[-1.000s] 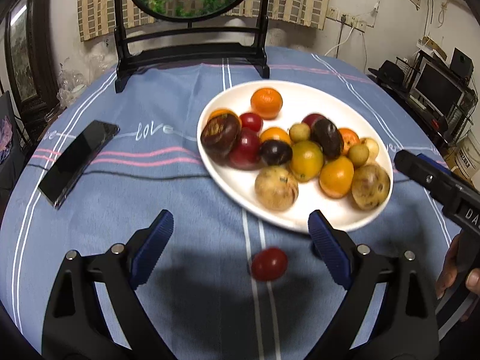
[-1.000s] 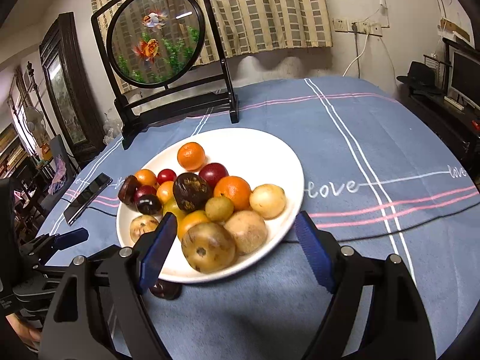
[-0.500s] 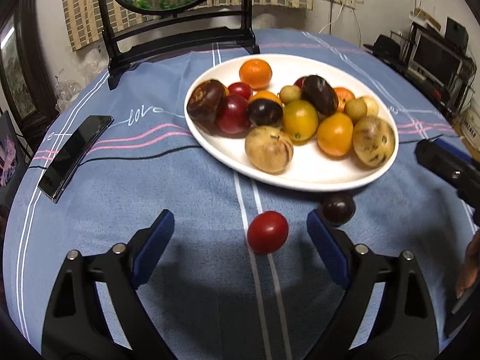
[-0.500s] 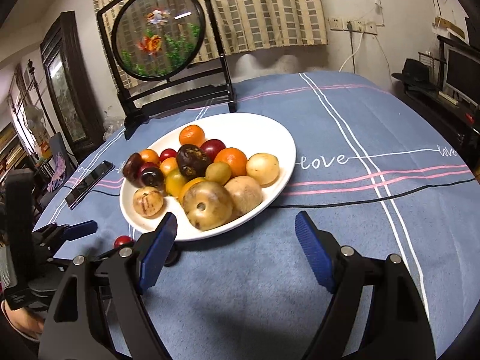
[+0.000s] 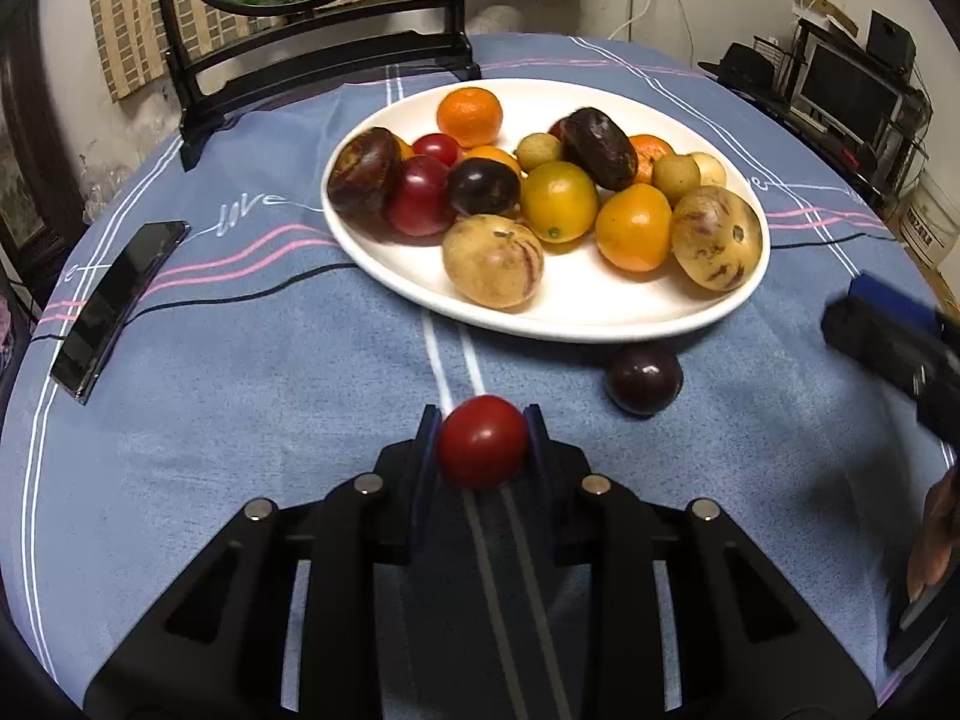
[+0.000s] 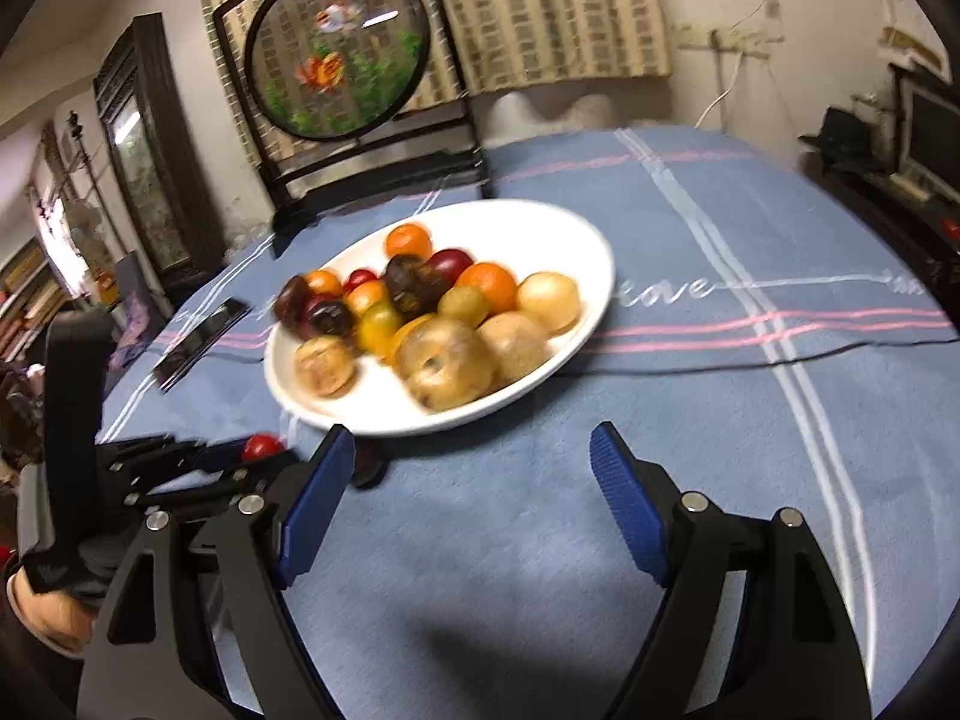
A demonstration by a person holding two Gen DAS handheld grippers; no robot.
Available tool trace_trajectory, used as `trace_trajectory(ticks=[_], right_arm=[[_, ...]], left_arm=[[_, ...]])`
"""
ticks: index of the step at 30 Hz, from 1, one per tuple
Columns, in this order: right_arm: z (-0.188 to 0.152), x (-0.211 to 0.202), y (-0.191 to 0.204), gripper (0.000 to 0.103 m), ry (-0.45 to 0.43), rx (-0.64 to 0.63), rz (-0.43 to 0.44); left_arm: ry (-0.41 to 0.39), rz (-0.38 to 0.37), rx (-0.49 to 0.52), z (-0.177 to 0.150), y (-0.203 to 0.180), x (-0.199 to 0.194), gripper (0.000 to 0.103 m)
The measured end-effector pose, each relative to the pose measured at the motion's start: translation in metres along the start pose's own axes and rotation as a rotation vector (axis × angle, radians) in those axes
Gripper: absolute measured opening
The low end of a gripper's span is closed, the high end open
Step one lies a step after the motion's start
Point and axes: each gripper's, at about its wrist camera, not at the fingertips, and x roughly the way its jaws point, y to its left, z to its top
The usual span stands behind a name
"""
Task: Organize fruits
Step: 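Grasp a red tomato with the left gripper while the right gripper grasps a dark plum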
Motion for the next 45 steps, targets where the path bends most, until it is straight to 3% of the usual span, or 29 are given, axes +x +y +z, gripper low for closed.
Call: trace_trajectory(ticks=[3, 10, 15, 16, 21, 22, 23, 24, 28, 45], right_arm=[[-0.005, 0.007, 0.009, 0.081, 0.059, -0.021, 0.031], [-0.010, 0.028, 0.046, 0.081, 0.147, -0.182, -0.055], [-0.009, 0.050, 0.057, 0.080, 0.209, -0.211, -0.094], [-0.008, 0.054, 0.060, 0.078, 0.211, -0.222, -0.101], [-0.005, 0.073, 0.072, 0.051, 0.256, -0.238, -0.099], [-0.004, 0.078, 0.075, 0.051, 0.262, -0.244, -0.107], [-0.004, 0.079, 0.077, 0.049, 0.257, -0.246, -0.109], [-0.004, 0.080, 0.078, 0.038, 0.252, -0.247, -0.104], [-0.005, 0.077, 0.077, 0.031, 0.240, -0.234, -0.083], [-0.001, 0.014, 0.029, 0.031, 0.149, -0.126, -0.062]], left_arm=[[-0.012, -0.003, -0.021, 0.001, 0.006, -0.006, 0.028], [-0.024, 0.006, -0.072, 0.002, 0.020, -0.013, 0.028], [-0.032, 0.026, -0.089, 0.003, 0.025, -0.015, 0.028], [-0.031, 0.026, -0.092, 0.003, 0.025, -0.015, 0.028], [-0.023, 0.020, -0.098, 0.004, 0.028, -0.014, 0.028], [-0.021, 0.018, -0.099, 0.004, 0.028, -0.013, 0.028], [-0.019, 0.016, -0.101, 0.004, 0.028, -0.013, 0.028], [-0.018, 0.017, -0.101, 0.004, 0.029, -0.012, 0.028], [-0.015, 0.014, -0.103, 0.003, 0.029, -0.011, 0.028], [-0.020, 0.028, -0.084, 0.002, 0.020, -0.012, 0.028]])
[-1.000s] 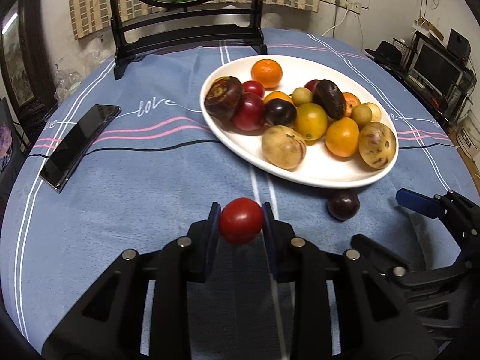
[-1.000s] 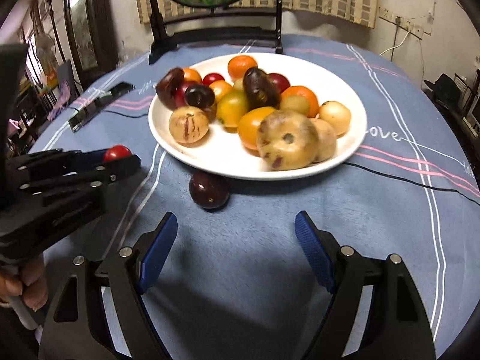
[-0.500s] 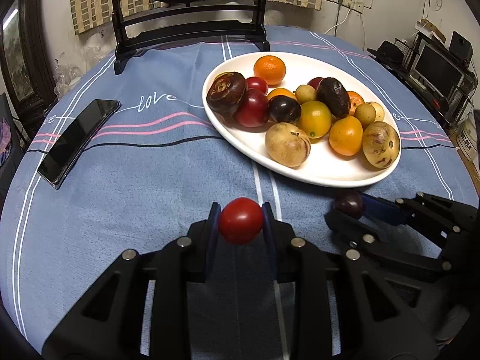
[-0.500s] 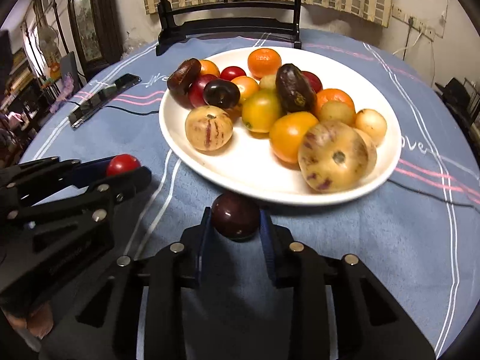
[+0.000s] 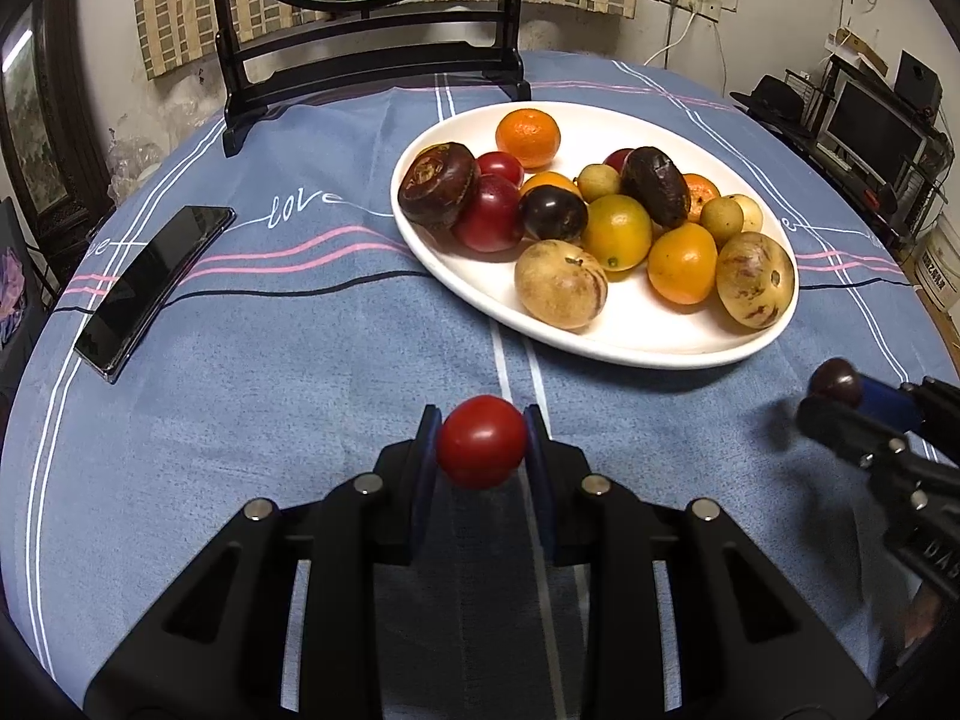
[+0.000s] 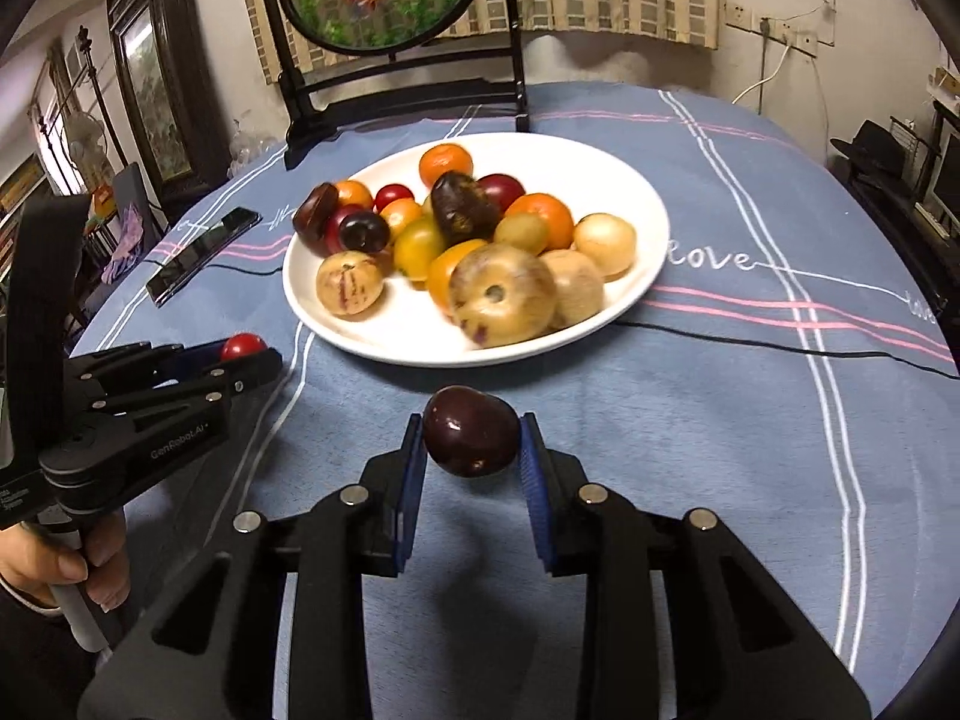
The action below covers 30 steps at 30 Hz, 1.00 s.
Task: Organize fruits
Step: 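Grasp a red tomato with the left gripper while the right gripper grasps a dark plum, then carry the tomato and plum over the white plate and open both grippers to release them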
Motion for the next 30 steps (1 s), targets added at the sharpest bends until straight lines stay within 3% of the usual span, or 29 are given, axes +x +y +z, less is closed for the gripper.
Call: trace_trajectory(ticks=[12, 21, 30], right_arm=[[0.025, -0.014, -0.009, 0.031, -0.067, 0.004, 0.016], [0.063, -0.006, -0.014, 0.031, -0.111, 0.017, 0.018], [0.088, 0.017, -0.019, 0.031, -0.107, 0.032, 0.009]], left_arm=[[-0.070, 0.015, 0.053, 0.029, -0.023, -0.030, 0.028], [-0.066, 0.013, 0.034, 0.067, -0.040, -0.015, 0.028], [-0.034, 0.027, -0.023, 0.093, -0.035, 0.014, 0.028]])
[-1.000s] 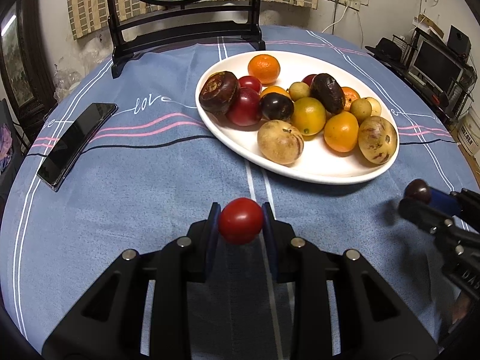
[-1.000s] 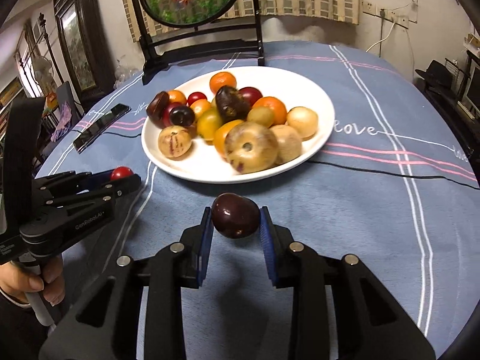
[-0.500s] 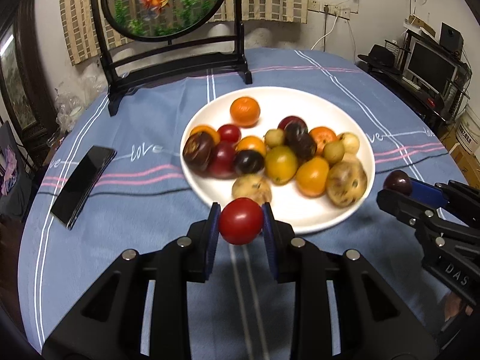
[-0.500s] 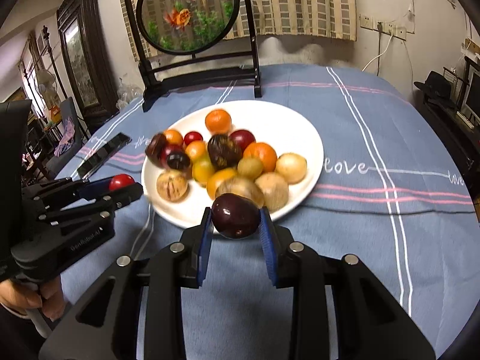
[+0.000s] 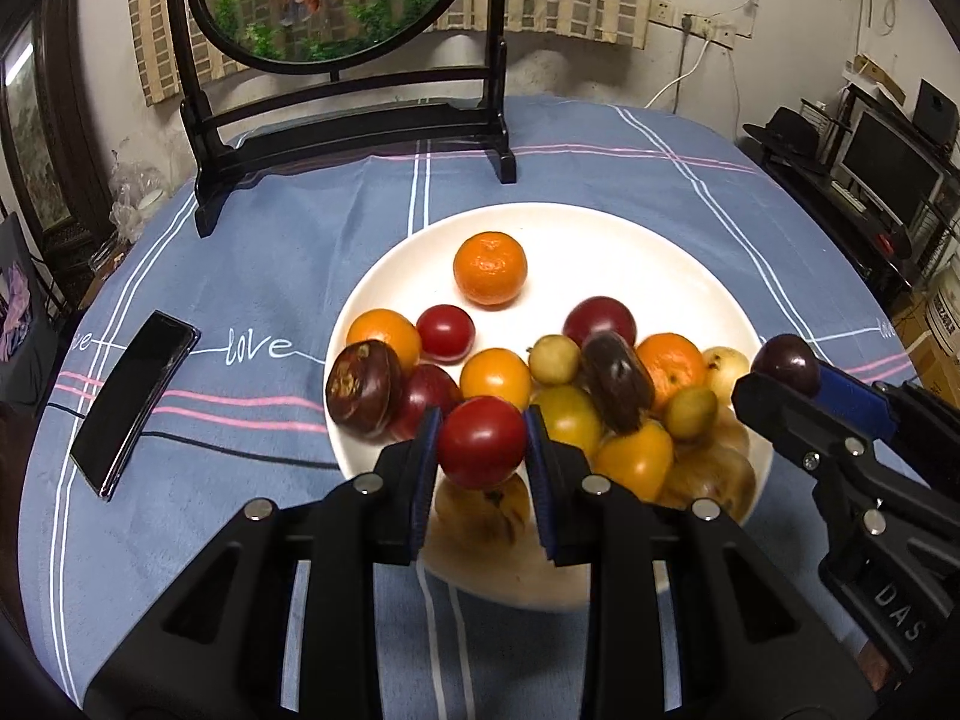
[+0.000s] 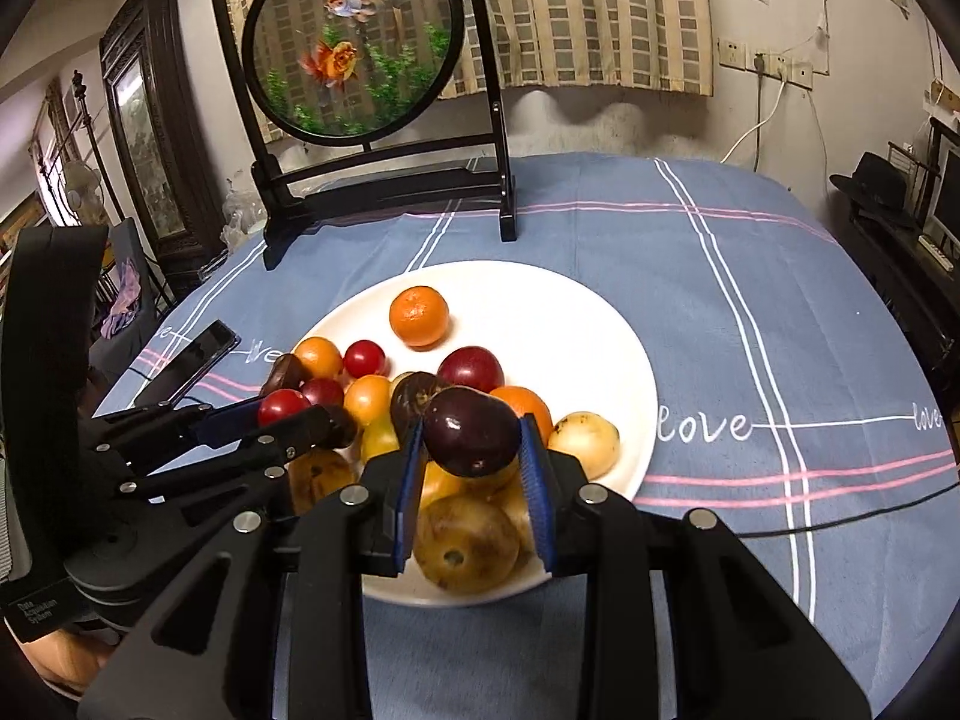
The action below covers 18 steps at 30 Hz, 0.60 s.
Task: Organize fruits
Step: 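Carry the tomato and plum over the white plate and open both grippers to release them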
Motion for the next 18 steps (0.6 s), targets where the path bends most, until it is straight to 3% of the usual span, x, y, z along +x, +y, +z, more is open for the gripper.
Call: trace_trajectory(ticks=[18], right_arm=[[0.014, 0.045, -0.014, 0.031, 0.029, 0.044, -0.015]], left_arm=[[0.005, 0.028, -0.004, 0.021, -0.012, 0.031, 0.027]])
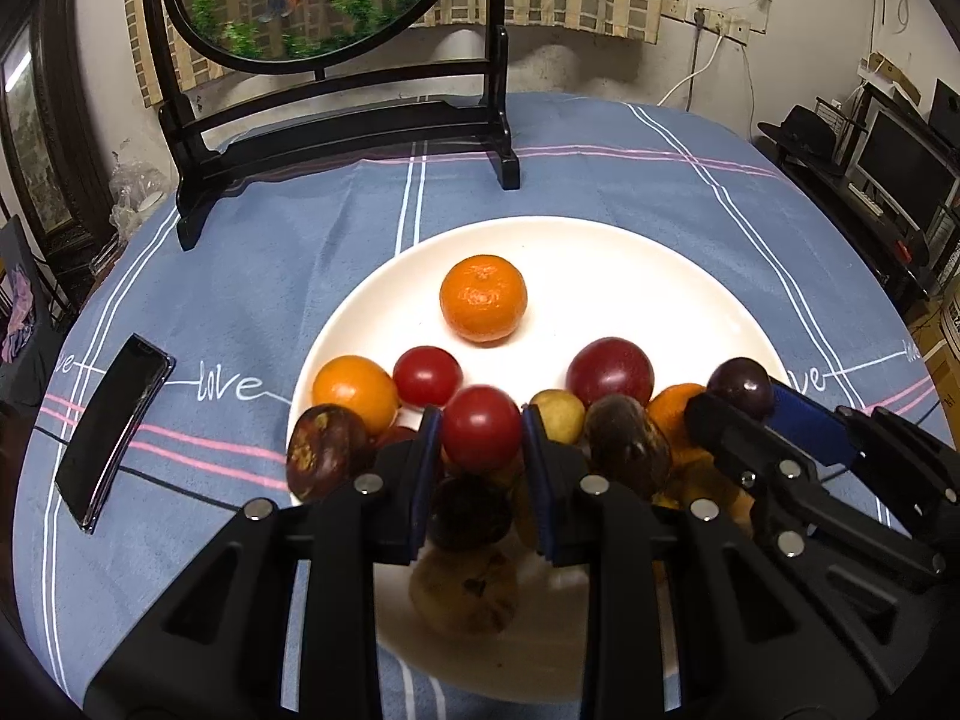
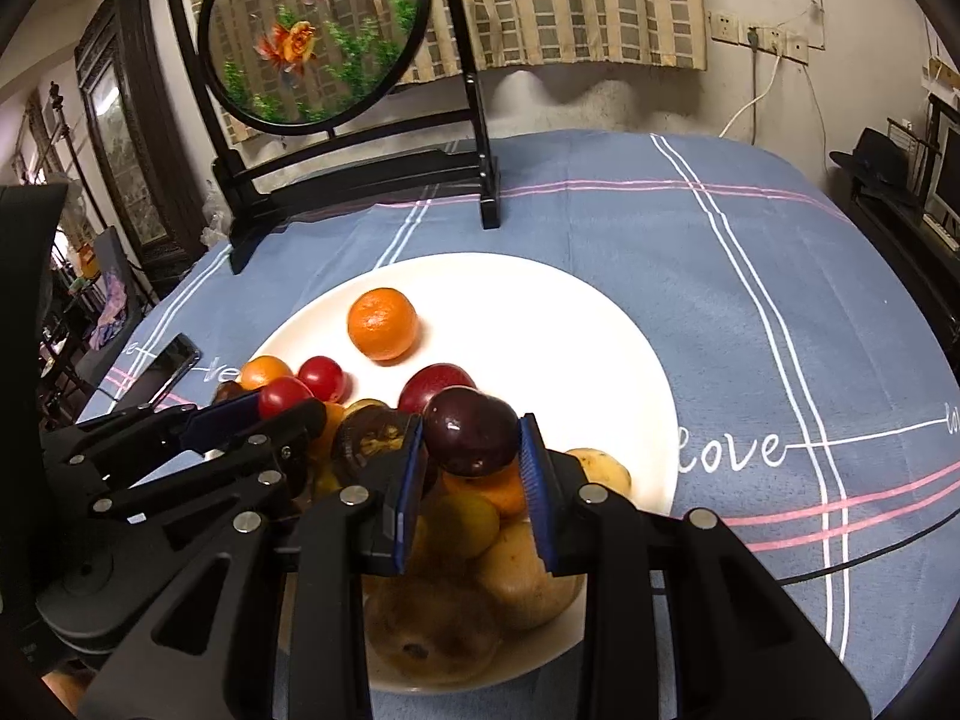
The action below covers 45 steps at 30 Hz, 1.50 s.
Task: Organize fruits
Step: 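Carry the tomato and plum over the white plate and open both grippers to release them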
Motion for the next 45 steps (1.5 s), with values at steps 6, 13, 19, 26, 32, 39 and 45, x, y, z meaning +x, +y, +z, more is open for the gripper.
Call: trace_trajectory(ticks=[6, 13, 19, 26, 32, 39, 45], right_arm=[[0.001, 0.009, -0.007, 0.032, 0.011, 0.025, 0.017], [0.001, 0.006, -0.016, 0.033, 0.019, 0.066, 0.047], [-0.001, -0.002, -0.018, 0.039, 0.001, 0.072, 0.054], [-0.007, -0.023, -0.024, 0.059, -0.048, 0.094, 0.036], [-0.021, -0.039, -0.019, 0.078, -0.035, 0.062, 0.013], [-0.044, -0.063, 0.000, 0.094, -0.056, -0.045, -0.074], [-0.062, -0.075, 0.004, 0.102, -0.040, -0.080, -0.088]], left_arm=[[0.008, 0.020, 0.008, 0.006, -0.003, 0.012, 0.028], [-0.012, 0.046, -0.019, 0.009, 0.001, 0.008, 0.062], [-0.029, 0.023, -0.042, 0.009, 0.004, 0.000, 0.069], [-0.062, 0.027, -0.052, 0.003, 0.007, -0.017, 0.085], [-0.054, 0.033, -0.034, -0.014, 0.010, -0.030, 0.089], [-0.038, 0.021, -0.075, -0.035, 0.021, -0.047, 0.091], [-0.029, 0.036, -0.058, -0.059, 0.022, -0.059, 0.093]])
